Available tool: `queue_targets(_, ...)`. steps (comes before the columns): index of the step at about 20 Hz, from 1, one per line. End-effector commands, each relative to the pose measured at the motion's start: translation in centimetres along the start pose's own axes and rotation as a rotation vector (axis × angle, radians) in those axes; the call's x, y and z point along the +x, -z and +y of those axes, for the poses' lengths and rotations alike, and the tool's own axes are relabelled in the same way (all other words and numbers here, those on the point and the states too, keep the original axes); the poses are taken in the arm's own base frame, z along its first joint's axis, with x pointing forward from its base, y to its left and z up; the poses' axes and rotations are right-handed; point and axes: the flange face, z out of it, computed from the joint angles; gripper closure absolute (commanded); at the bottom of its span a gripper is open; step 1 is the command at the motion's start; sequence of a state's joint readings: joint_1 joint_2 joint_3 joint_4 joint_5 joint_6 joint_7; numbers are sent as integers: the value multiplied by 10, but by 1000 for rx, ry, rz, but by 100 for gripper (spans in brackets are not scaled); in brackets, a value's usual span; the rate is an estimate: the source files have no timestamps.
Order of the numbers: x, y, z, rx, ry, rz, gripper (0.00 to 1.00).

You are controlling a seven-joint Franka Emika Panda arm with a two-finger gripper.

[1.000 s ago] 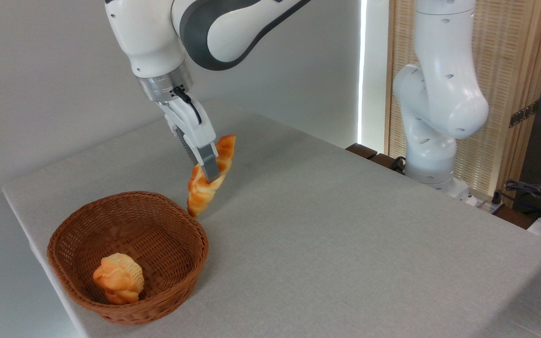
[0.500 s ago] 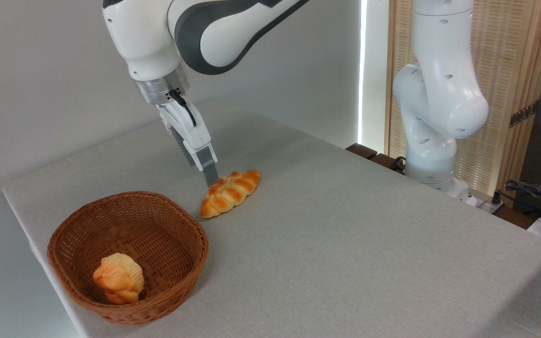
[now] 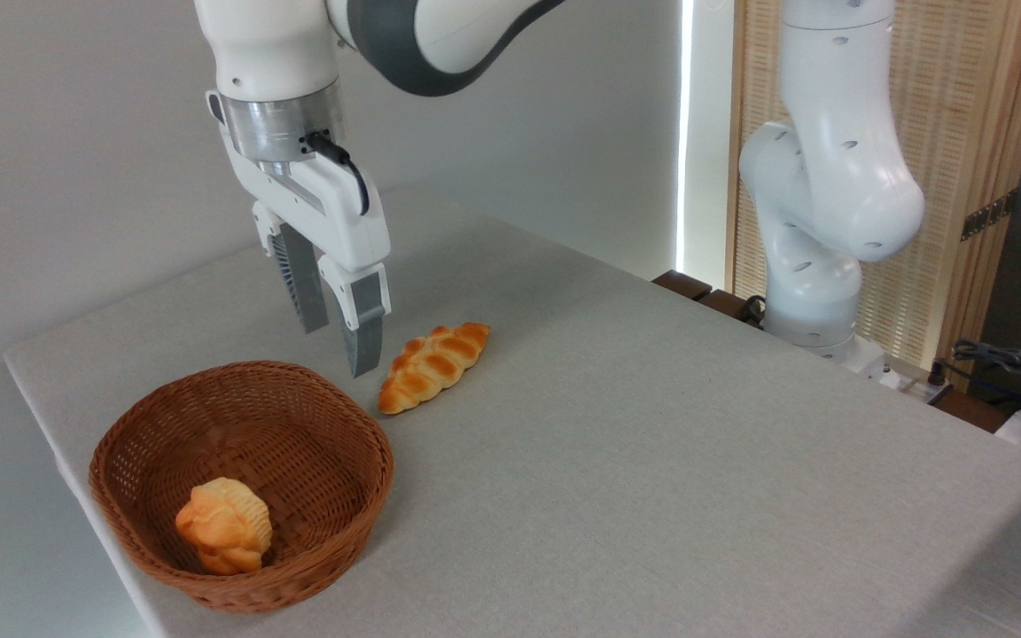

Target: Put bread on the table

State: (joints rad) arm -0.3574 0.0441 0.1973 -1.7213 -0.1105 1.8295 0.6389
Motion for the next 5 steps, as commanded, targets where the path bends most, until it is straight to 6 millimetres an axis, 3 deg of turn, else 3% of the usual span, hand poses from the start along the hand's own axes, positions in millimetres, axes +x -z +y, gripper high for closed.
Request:
queue_targets(1, -1, 8, -16, 76, 7, 23, 0)
queue_targets(5, -1, 9, -16, 78, 8, 23, 0)
